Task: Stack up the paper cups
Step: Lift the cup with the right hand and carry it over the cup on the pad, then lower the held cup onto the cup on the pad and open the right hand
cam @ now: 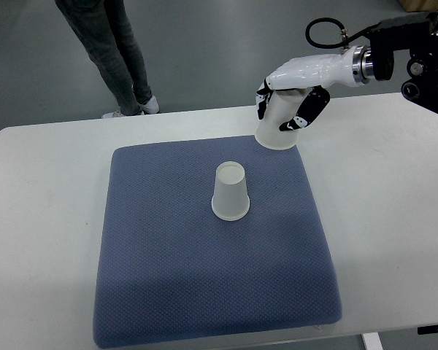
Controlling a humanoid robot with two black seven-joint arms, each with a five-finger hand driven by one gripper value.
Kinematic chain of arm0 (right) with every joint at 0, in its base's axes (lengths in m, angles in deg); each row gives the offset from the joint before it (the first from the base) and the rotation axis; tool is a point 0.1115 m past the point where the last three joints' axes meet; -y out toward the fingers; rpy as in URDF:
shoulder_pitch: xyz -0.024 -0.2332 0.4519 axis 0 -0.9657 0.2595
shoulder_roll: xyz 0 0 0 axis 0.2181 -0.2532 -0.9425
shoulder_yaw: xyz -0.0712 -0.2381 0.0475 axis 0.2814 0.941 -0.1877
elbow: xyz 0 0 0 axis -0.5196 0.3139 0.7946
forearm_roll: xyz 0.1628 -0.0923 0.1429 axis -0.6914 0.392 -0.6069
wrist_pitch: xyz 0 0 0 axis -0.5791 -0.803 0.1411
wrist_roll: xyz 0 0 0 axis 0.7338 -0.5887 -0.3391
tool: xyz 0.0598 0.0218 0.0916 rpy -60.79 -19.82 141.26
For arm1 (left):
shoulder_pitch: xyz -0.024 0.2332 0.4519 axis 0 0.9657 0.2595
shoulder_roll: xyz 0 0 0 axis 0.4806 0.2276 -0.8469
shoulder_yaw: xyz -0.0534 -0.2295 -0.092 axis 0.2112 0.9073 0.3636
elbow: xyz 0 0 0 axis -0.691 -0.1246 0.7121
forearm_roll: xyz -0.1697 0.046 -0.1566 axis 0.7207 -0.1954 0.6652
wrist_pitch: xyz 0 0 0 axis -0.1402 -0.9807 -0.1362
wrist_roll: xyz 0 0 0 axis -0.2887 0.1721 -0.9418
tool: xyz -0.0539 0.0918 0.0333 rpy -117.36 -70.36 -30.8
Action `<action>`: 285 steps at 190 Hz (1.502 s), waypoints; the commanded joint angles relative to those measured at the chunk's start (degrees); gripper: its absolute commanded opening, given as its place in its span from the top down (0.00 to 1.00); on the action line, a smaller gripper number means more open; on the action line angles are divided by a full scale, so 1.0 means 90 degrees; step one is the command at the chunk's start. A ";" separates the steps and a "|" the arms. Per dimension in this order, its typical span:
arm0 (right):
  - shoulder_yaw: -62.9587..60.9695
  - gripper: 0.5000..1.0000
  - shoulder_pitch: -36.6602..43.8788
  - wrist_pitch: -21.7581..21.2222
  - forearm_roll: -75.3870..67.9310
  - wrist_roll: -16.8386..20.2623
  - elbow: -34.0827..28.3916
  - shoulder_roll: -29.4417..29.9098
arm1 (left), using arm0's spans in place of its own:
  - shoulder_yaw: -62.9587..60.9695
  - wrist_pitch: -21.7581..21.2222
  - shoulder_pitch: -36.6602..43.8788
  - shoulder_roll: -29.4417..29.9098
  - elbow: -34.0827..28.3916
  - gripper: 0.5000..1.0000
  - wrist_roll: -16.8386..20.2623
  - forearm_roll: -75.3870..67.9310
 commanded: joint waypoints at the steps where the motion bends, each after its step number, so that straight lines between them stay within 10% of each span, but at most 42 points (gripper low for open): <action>1: -0.0107 1.00 0.0073 -0.0183 -0.0119 -0.0032 -0.0092 0.0181 | 0.0000 0.0000 -0.0003 0.0000 0.0000 0.00 0.0000 0.0000; 285: -0.0029 1.00 -0.0542 0.0168 0.0145 -0.0081 -0.0004 0.1002 | 0.0000 0.0000 -0.0003 0.0000 0.0000 0.00 0.0000 0.0000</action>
